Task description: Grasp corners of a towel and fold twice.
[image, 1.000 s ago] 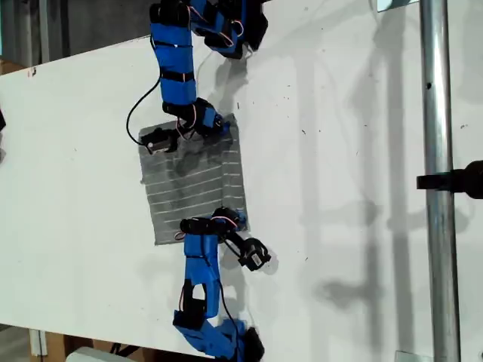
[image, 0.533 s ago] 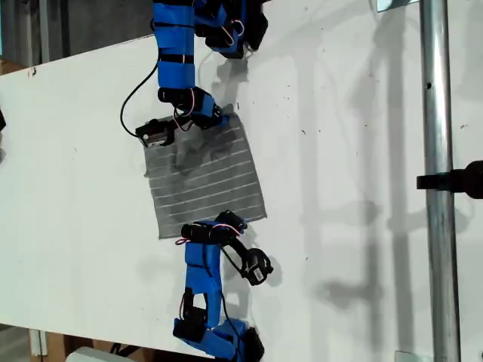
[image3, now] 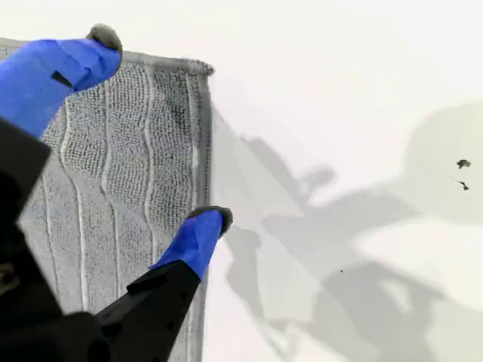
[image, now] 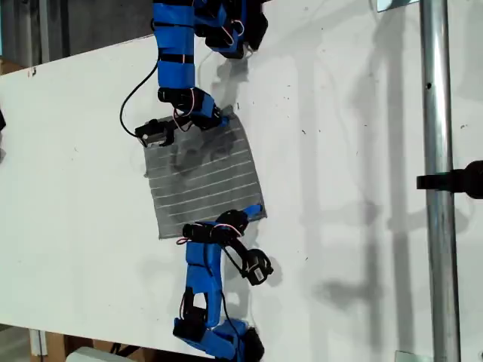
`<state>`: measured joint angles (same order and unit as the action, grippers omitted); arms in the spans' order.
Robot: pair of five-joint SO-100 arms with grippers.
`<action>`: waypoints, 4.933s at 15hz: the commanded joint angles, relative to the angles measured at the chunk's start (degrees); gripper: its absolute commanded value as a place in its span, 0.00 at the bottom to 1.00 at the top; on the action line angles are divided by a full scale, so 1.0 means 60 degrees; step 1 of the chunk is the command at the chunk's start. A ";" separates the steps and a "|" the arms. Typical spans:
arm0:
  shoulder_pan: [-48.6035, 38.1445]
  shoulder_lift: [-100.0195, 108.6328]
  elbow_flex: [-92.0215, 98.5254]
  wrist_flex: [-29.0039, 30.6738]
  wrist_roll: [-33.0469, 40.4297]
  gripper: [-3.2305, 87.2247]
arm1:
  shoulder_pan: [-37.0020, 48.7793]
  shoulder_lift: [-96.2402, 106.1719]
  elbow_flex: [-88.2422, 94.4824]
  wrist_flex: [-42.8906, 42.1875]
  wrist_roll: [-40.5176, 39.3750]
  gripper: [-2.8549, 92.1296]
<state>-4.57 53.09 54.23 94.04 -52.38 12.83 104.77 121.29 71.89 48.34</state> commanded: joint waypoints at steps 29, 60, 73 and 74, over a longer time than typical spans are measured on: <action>0.0615 0.2622 0.0308 0.0322 0.0073 0.00 | -0.3296 -0.0103 -0.2856 0.1714 0.2153 0.03; -0.3589 0.1450 -0.0425 0.0161 0.2622 0.00 | 0.2417 -0.0732 0.0190 -0.2007 0.1157 0.33; -0.3530 0.1421 -0.0234 0.0205 0.2505 0.00 | 0.2476 0.1157 0.0732 -0.1479 0.0249 0.03; -0.3516 0.1436 -0.0234 0.0220 0.2505 0.00 | 0.2402 0.1685 0.0776 -0.1157 0.0322 0.03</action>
<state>-26.02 60.21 53.09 94.39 -37.00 27.95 109.42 126.30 62.67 50.01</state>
